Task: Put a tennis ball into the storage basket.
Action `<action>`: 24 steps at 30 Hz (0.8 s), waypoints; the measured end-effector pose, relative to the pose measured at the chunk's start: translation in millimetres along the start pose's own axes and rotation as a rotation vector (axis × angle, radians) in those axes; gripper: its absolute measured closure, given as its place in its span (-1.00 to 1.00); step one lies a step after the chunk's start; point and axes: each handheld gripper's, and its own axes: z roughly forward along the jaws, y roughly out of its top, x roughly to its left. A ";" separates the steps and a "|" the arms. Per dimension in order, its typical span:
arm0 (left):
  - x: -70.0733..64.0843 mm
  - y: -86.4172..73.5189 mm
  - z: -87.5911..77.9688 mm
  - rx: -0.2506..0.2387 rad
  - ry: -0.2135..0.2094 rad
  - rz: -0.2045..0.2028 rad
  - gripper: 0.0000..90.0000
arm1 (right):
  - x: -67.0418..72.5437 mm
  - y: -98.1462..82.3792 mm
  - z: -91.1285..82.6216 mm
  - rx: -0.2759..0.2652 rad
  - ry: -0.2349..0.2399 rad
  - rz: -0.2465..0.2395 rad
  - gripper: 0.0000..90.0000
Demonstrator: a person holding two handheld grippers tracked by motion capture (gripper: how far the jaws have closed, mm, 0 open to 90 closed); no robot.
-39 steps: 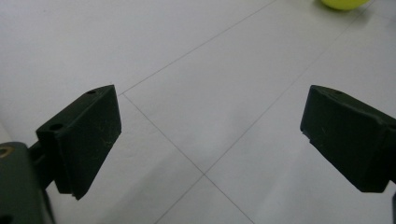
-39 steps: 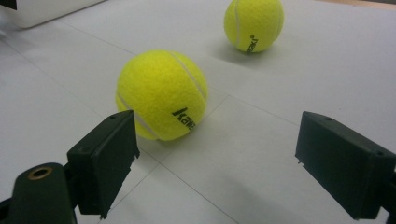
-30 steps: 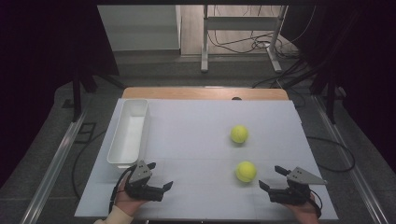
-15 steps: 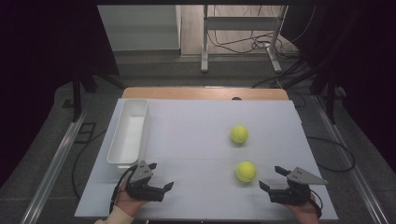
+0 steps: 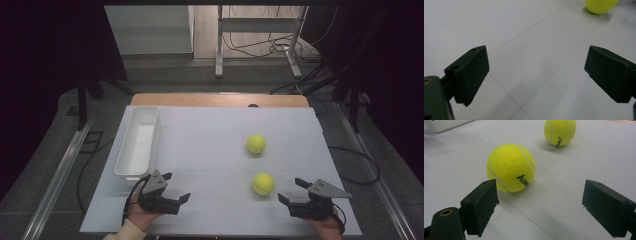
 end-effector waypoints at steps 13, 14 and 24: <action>-6.4 14.3 5.6 -0.005 -0.024 0.014 -0.85 | 0.8 -0.5 -2.1 -0.006 0.000 -0.006 -0.70; -7.0 15.6 6.1 -0.004 -0.024 0.018 -0.85 | 0.9 -0.6 -2.3 -0.006 0.001 -0.005 -0.70; -10.3 26.3 8.1 -0.013 -0.037 0.021 -0.85 | 1.1 -0.5 -1.9 -0.004 0.001 -0.007 -0.70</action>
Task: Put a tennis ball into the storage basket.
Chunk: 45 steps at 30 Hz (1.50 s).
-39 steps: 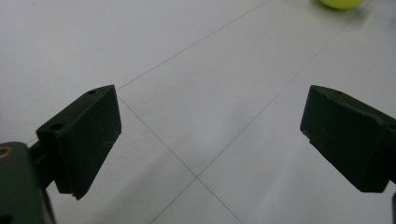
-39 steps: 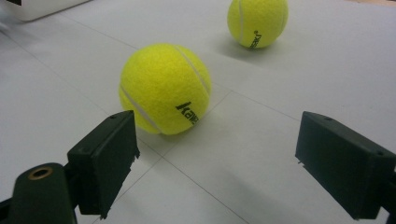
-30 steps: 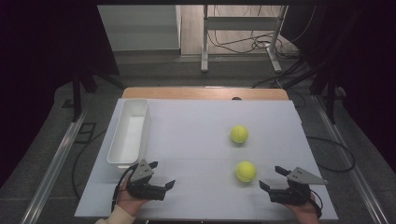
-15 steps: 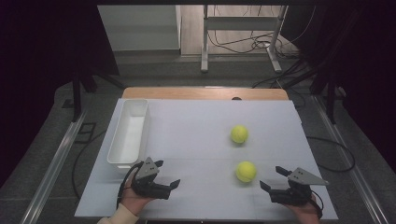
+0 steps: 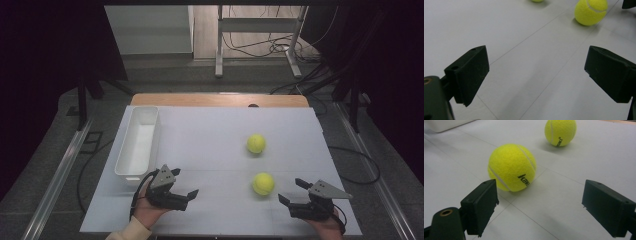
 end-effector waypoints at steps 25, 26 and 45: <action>-9.4 20.9 20.8 0.017 -0.053 0.014 -0.85 | 0.2 0.2 -0.1 0.001 0.003 -0.005 -0.70; -9.7 21.9 21.7 0.016 -0.054 0.016 -0.85 | 0.1 0.2 -0.1 0.001 0.002 -0.004 -0.70; -11.4 33.3 33.1 0.014 -0.084 0.006 -0.85 | -0.1 0.4 -0.2 -0.002 0.001 -0.002 -0.70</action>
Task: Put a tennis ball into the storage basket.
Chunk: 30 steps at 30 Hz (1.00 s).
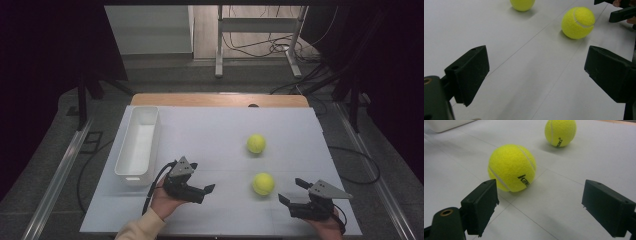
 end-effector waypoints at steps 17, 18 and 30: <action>-8.0 11.5 17.5 0.014 -0.035 0.026 -0.85 | -0.3 0.2 -0.7 -0.006 -0.001 0.002 -0.70; -8.6 12.2 18.6 0.015 -0.038 0.027 -0.85 | -0.5 0.2 -0.7 -0.005 -0.002 0.002 -0.70; -14.2 17.8 30.3 0.025 -0.072 0.036 -0.85 | -0.6 0.2 -0.8 -0.009 -0.003 0.002 -0.70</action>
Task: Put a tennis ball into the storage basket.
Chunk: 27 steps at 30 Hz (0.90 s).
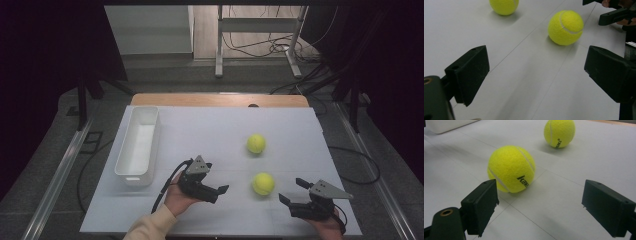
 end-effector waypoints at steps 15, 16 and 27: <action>-4.6 8.0 16.6 0.012 -0.032 0.013 -0.84 | 0.2 -0.1 -0.1 0.006 0.003 -0.001 -0.70; -5.2 8.7 17.6 0.012 -0.035 0.014 -0.85 | 0.2 -0.1 0.0 0.006 0.003 -0.002 -0.70; -10.5 15.4 29.3 0.021 -0.056 0.033 -0.85 | 0.2 -0.3 0.1 0.005 0.002 0.001 -0.70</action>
